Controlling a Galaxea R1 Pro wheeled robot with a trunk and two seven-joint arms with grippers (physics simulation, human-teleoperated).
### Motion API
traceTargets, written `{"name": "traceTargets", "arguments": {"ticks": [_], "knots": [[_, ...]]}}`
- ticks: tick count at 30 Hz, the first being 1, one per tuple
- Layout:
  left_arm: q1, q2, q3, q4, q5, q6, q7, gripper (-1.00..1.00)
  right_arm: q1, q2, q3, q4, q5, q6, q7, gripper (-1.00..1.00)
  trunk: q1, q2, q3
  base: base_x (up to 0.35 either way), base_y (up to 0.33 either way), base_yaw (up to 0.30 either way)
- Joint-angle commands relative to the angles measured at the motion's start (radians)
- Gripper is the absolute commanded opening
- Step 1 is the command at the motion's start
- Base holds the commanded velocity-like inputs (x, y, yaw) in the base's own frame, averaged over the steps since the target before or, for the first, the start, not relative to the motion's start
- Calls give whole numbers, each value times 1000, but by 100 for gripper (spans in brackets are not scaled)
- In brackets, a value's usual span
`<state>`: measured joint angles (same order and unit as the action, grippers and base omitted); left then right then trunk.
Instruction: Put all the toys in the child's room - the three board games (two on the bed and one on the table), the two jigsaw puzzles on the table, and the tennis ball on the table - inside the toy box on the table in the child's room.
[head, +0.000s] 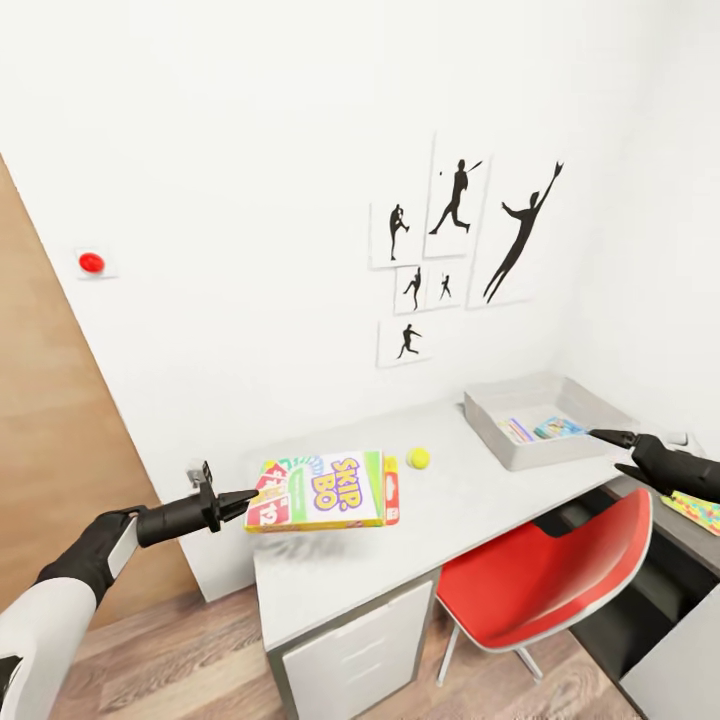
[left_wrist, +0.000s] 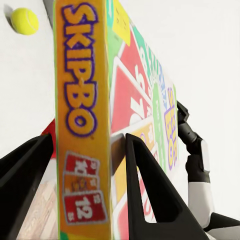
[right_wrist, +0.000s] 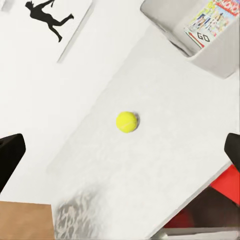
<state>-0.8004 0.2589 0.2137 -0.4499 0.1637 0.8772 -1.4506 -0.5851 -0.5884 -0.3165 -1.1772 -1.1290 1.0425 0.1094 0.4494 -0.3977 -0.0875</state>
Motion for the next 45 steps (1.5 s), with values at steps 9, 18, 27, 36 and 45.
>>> {"name": "traceTargets", "arguments": {"ticks": [9, 18, 27, 36, 45], "knots": [[1, 1, 2, 0, 3, -22, -6, -100, -1, 4, -1, 2, 11, 5, 10, 100, 1, -2, -2, 19, -121, -250], [3, 2, 2, 0, 4, -35, -7, -100, 1, 7, -1, 1, 14, 5, 9, 100, 1, -2, -2, 182, -237, -27], [3, 2, 3, 0, 4, -35, -7, -100, -1, 7, -1, 1, 12, 5, 9, 100, 1, -2, -2, 239, -142, -1], [3, 2, 3, 0, 4, -35, -7, -100, 0, 10, -1, 2, 14, 5, 9, 100, 1, -2, -2, 241, -209, -22], [3, 2, 3, 0, 4, -35, -18, -100, 1, 11, 0, 2, 14, 5, 9, 100, 1, -2, 5, 70, -48, -229]]}}
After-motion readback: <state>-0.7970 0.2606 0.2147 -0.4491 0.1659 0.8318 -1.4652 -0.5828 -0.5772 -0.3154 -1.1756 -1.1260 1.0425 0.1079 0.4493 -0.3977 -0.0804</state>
